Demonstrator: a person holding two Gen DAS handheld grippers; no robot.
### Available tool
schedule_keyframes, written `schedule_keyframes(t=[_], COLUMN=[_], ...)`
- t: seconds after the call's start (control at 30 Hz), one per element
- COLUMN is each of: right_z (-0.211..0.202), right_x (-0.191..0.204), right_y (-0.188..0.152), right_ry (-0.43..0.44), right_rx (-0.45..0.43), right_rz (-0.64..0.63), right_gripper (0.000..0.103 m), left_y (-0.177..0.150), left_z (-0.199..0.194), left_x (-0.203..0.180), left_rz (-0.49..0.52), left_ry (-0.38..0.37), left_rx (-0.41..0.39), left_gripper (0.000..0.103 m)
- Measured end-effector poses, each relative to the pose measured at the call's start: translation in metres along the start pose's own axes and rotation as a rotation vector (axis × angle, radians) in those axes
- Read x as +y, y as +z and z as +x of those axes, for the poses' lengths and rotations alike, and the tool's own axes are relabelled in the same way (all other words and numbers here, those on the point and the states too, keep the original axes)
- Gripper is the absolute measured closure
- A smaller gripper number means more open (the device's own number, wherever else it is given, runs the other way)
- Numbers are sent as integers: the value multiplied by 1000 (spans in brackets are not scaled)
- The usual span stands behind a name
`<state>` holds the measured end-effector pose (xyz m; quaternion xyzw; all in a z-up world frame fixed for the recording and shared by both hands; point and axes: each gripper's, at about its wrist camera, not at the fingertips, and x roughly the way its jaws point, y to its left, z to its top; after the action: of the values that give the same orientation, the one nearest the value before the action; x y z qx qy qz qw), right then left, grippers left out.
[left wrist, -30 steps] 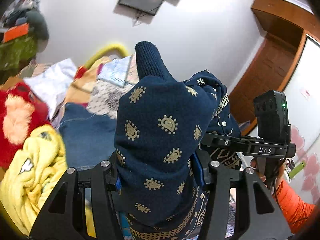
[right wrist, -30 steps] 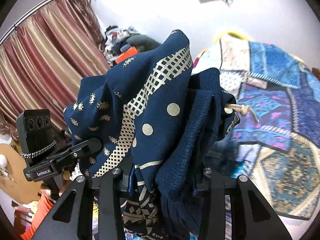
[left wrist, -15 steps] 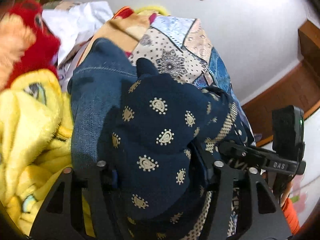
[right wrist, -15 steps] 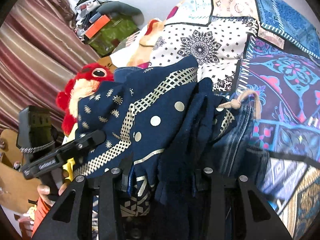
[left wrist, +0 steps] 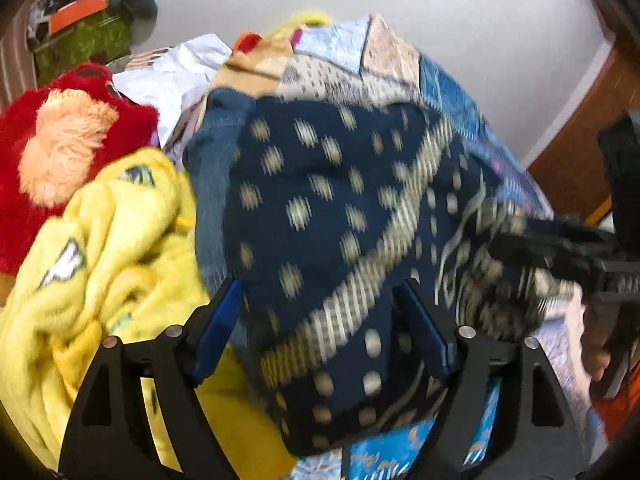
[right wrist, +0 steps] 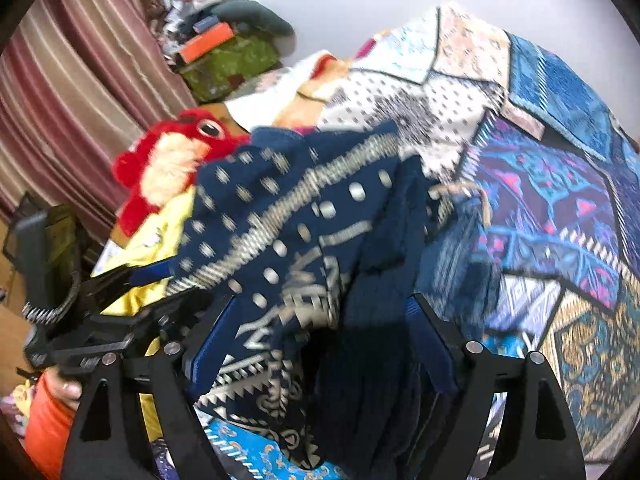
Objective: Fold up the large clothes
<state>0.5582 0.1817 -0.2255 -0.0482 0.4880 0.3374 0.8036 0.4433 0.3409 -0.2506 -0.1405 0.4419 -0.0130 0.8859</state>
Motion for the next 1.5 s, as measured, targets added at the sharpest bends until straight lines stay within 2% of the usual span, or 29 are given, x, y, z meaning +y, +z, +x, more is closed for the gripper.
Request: schedule_keyframes(t=[0.07, 0.13, 0.27, 0.33, 0.47, 0.53, 0.63, 0.73, 0.83, 1.0, 1.13, 1.3, 1.4, 1.5], right_z=[11, 22, 26, 13, -16, -33, -77, -128, -179, -273, -342, -401, -417, -427], right_x=[-6, -17, -51, -60, -53, -46, -30, -7, 19, 68, 101, 129, 141, 150], right_y=[-8, -16, -40, -52, -70, -77, -86, -89, -91, -107, -139, -188, -212, -238], right_ry=[-25, -52, 69, 98, 10, -25, -13, 2, 9, -6, 2, 33, 11, -21], right_rx=[32, 55, 76, 43, 23, 10, -61, -159, -254, -463, -637, -801, -851, -890], right_rz=[2, 1, 69, 57, -16, -35, -52, -69, -102, -175, -208, -212, -218, -213], right_gripper=[21, 21, 21, 21, 21, 21, 21, 21, 21, 21, 21, 21, 21, 21], left_y=[-12, -26, -45, -55, -69, -72, -76, -76, -72, -65, -81, -120, -146, -166], left_z=[8, 7, 8, 8, 0, -7, -30, -70, -127, -234, -313, -371, -389, -398], left_x=[-5, -9, -7, -7, -7, -13, -30, -48, -73, -117, -153, -184, -197, -203], left_rz=[19, 38, -3, -15, -41, -24, 39, 79, 112, 166, 199, 233, 242, 227], left_ry=[3, 33, 16, 11, 5, 40, 122, 147, 154, 144, 147, 153, 189, 214], left_rx=[23, 0, -11, -14, -12, -4, -26, -91, -200, -431, -621, -795, -872, -913], left_gripper=[19, 17, 17, 17, 17, 18, 18, 18, 18, 18, 18, 18, 18, 18])
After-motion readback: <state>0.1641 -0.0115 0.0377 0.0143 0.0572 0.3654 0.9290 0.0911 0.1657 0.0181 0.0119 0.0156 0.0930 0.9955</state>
